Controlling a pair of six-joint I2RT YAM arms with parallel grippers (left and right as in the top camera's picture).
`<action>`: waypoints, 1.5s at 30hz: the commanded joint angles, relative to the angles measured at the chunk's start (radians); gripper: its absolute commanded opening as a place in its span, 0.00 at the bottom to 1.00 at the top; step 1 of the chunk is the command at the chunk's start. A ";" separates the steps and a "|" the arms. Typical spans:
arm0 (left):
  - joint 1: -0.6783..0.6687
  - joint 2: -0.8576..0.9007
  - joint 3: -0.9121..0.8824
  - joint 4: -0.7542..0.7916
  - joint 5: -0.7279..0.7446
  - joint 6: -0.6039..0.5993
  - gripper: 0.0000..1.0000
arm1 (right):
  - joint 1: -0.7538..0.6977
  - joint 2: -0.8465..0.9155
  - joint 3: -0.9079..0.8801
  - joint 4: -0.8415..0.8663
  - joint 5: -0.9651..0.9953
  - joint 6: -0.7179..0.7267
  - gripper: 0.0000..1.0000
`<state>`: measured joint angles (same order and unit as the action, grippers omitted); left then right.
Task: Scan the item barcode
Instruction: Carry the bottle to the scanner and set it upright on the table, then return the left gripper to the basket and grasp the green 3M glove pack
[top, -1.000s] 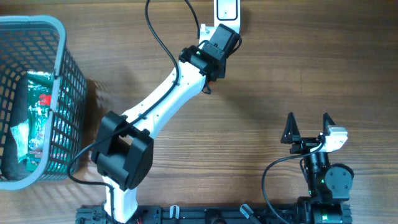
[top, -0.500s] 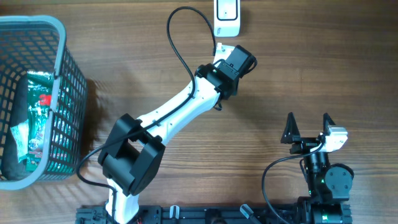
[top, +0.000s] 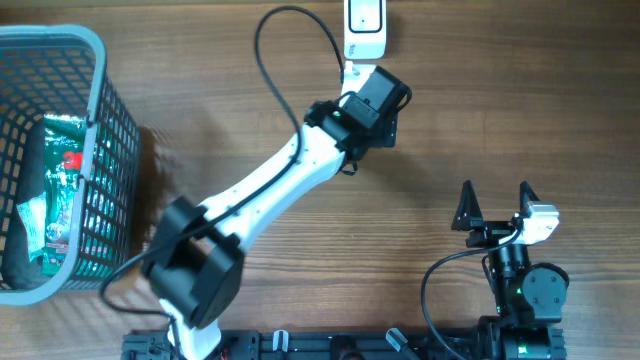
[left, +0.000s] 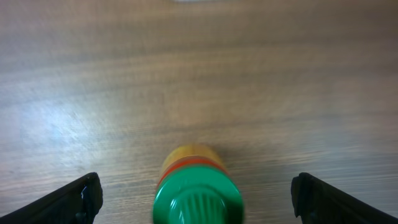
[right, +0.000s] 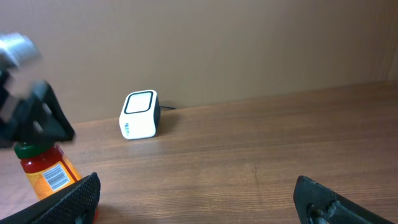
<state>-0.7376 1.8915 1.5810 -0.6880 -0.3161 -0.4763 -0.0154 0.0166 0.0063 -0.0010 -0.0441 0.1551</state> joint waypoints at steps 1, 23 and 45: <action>0.003 -0.137 -0.005 -0.003 0.001 0.005 1.00 | 0.006 0.000 -0.001 0.003 -0.004 -0.014 1.00; 0.895 -0.757 -0.003 -0.181 -0.078 0.001 1.00 | 0.006 0.000 -0.001 0.003 -0.004 -0.014 1.00; 1.419 -0.229 -0.012 -0.397 0.300 0.671 1.00 | 0.006 0.000 -0.001 0.002 -0.004 -0.014 1.00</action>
<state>0.6716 1.5707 1.5764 -1.0473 -0.0227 -0.0086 -0.0158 0.0166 0.0063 -0.0010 -0.0441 0.1551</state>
